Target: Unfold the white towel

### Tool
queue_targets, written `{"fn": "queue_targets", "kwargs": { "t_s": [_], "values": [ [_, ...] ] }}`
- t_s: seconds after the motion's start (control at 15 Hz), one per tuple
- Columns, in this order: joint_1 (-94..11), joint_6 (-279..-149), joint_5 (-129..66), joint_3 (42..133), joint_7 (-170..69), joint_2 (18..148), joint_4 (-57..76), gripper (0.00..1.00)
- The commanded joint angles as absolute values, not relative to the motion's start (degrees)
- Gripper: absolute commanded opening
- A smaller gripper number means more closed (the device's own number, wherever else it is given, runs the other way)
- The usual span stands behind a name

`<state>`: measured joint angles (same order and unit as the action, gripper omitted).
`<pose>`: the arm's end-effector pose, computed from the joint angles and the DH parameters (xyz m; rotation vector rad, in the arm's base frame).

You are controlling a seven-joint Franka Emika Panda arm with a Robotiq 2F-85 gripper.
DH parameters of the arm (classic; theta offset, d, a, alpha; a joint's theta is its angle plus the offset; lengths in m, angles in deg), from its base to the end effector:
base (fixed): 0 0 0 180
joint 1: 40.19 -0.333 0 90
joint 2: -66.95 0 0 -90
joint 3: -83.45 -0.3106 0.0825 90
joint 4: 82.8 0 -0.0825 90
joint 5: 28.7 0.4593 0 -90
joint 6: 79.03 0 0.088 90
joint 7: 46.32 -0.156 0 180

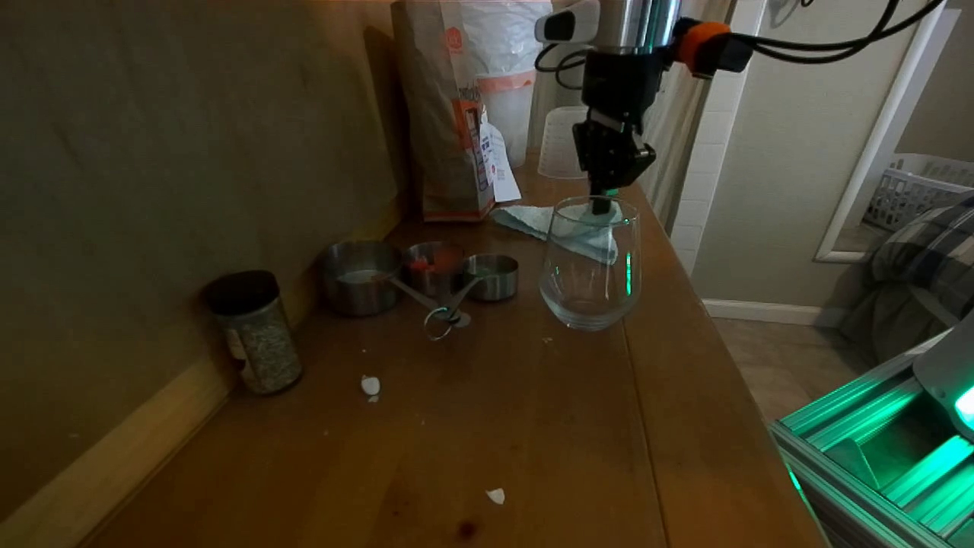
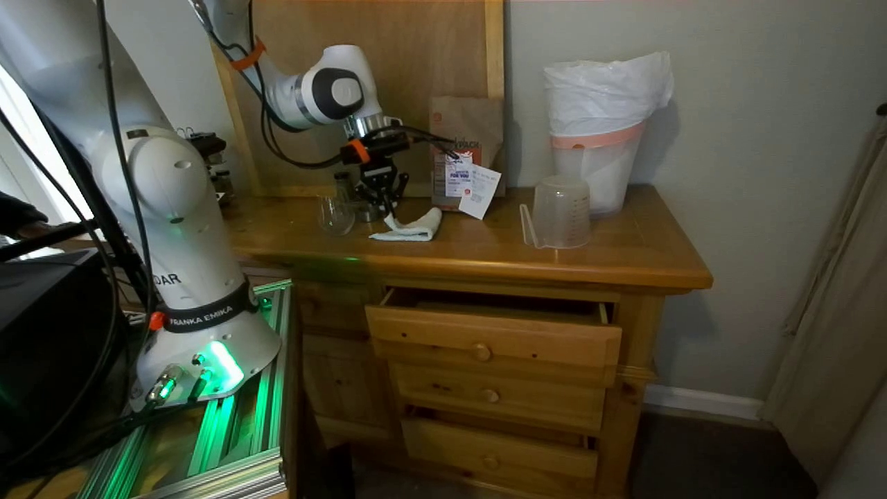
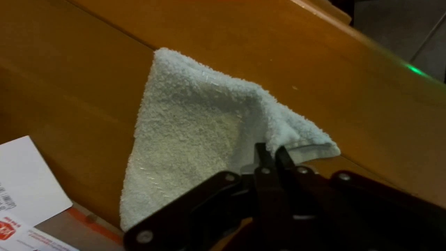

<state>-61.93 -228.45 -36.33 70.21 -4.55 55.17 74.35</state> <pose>0.3697 0.2463 0.1713 2.2606 2.0006 0.0835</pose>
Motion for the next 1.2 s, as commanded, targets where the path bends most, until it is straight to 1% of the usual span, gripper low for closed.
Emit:
{"fn": "queue_targets", "kwargs": {
  "t_s": [0.0,0.33,0.67,1.13],
  "values": [
    [-60.36,-228.13,-38.11,70.61,-5.78,54.66,71.40,0.06],
    [-57.25,-231.39,-43.26,70.12,-9.64,57.10,66.24,0.06],
    [-52.51,-235.20,-55.34,69.81,-19.13,60.72,61.26,0.06],
    [-49.79,-236.68,-72.22,69.83,-35.85,67.05,54.84,0.06]
  ]
}}
